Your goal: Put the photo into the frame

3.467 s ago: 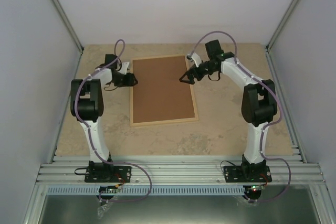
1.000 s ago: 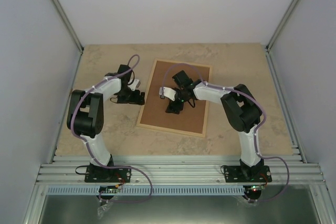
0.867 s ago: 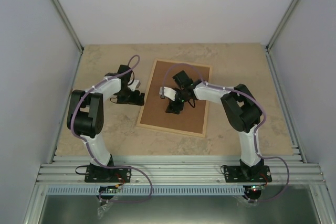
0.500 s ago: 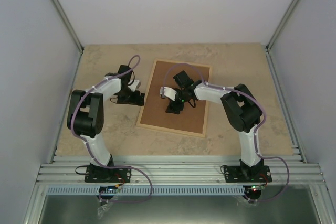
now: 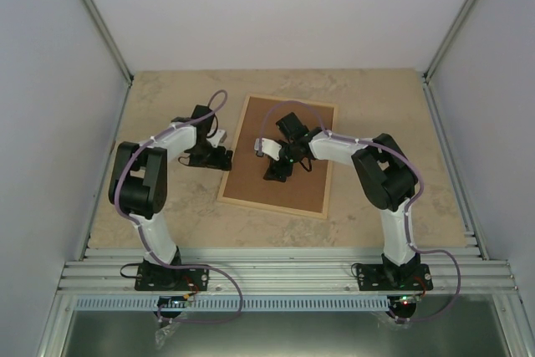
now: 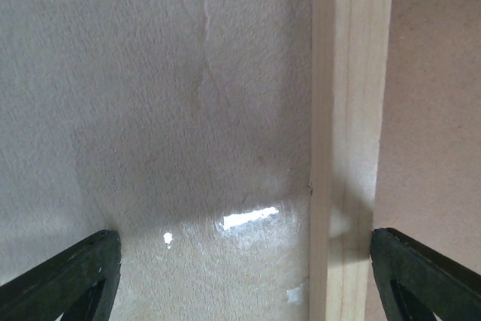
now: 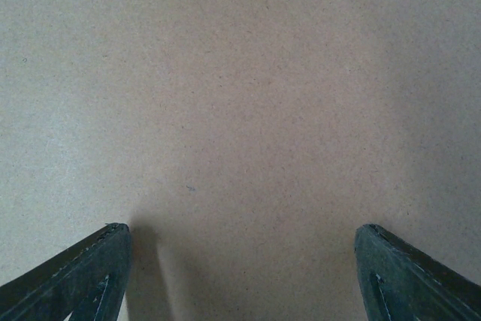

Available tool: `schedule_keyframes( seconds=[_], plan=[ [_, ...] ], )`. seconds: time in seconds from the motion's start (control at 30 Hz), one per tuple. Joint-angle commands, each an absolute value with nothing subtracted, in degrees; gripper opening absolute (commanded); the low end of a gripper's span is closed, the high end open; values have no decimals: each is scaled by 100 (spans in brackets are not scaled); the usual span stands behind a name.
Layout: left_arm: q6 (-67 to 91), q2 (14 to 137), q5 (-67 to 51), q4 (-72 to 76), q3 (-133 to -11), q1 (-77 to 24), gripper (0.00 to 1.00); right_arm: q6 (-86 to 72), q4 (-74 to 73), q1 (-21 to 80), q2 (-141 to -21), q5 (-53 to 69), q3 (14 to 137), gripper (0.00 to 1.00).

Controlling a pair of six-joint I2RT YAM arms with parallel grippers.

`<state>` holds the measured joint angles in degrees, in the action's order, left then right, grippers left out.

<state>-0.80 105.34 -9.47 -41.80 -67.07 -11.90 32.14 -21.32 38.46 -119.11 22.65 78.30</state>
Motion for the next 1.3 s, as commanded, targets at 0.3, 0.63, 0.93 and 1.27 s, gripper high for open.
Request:
schedule_keyframes(
  seconds=[0.3, 0.63, 0.93, 1.27],
  plan=[
    [197, 10883, -123, -4225, -6657, -1283, 90, 3223, -2427, 3797, -12276, 2083, 7601, 81],
    [315, 11286, -26, -4213, -6613, -1353, 89, 3285, -2446, 3771, -12261, 2101, 7574, 82],
    [362, 11441, 193, -4174, -6511, -1476, 92, 3335, -2464, 3758, -12261, 2118, 7589, 81],
    [237, 11053, -850, -4088, -6945, -1468, 94, 3364, -2474, 3753, -12257, 2119, 7617, 81]
  ],
)
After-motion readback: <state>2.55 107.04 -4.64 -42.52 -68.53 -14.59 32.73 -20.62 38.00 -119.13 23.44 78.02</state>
